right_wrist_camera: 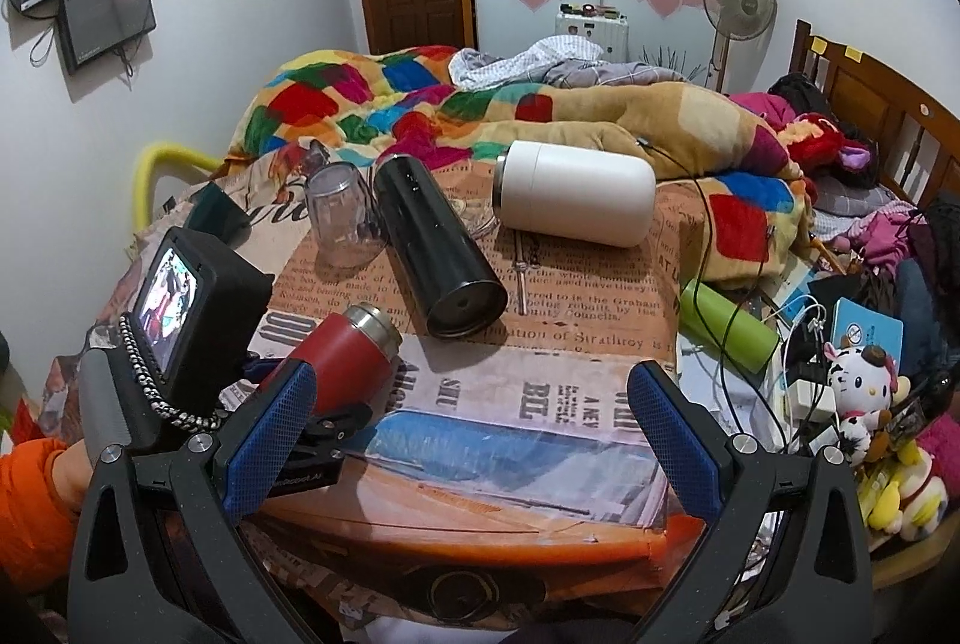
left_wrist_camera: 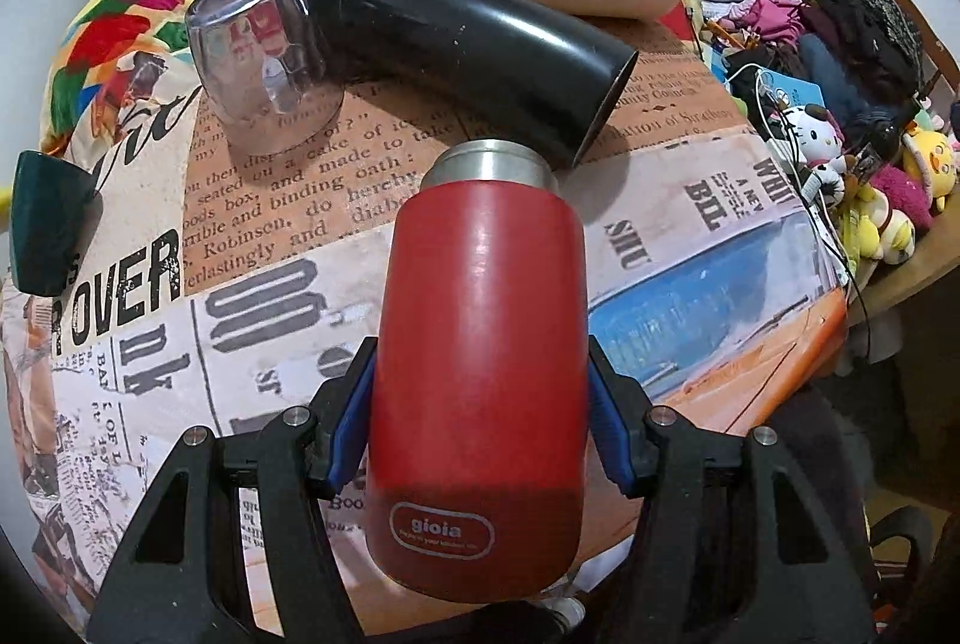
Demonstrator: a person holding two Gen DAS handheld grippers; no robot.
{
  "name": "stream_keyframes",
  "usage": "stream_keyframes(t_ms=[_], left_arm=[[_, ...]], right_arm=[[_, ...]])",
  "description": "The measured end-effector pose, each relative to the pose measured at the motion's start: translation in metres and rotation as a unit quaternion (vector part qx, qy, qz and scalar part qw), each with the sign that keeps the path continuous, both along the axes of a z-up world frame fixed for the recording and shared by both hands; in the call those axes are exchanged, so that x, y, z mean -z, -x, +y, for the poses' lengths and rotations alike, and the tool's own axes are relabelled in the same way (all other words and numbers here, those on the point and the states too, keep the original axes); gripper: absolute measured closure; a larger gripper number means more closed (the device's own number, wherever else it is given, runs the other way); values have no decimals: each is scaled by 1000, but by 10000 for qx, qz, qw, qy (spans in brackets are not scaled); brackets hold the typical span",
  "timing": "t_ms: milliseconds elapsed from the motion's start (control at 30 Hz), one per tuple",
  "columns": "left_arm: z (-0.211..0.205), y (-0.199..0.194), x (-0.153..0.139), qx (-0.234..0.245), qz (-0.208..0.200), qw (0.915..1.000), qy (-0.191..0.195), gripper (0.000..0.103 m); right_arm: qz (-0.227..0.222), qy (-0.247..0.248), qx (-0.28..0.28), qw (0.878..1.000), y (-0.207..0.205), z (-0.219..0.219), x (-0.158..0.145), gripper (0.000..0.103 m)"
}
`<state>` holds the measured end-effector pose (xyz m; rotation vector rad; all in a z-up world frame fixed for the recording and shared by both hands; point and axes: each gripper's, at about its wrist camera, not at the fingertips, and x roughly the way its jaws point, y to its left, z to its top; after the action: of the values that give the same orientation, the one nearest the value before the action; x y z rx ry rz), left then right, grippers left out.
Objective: Flip cup upright
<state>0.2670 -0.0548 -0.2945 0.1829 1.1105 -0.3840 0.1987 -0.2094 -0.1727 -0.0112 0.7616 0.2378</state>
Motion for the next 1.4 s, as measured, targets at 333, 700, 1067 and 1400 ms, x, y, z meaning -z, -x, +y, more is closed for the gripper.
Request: stream_keyframes(t_ms=[333, 700, 1067, 1400], left_arm=[[30, 28, -48, -159, -439, 9980, 425, 40], [121, 63, -76, -1447, -1233, 9811, 352, 31], [153, 75, -65, -1876, -1240, 9730, 511, 31], [146, 75, -69, -1877, -1338, 9719, 475, 31]], right_arm=[[62, -68, -73, 9999, -13, 13, -7, 0], [1064, -414, -290, 9930, -51, 62, 47, 4], [2145, -717, -223, 9738, -82, 89, 96, 21], [2072, -773, -676, 9729, -80, 100, 86, 42]])
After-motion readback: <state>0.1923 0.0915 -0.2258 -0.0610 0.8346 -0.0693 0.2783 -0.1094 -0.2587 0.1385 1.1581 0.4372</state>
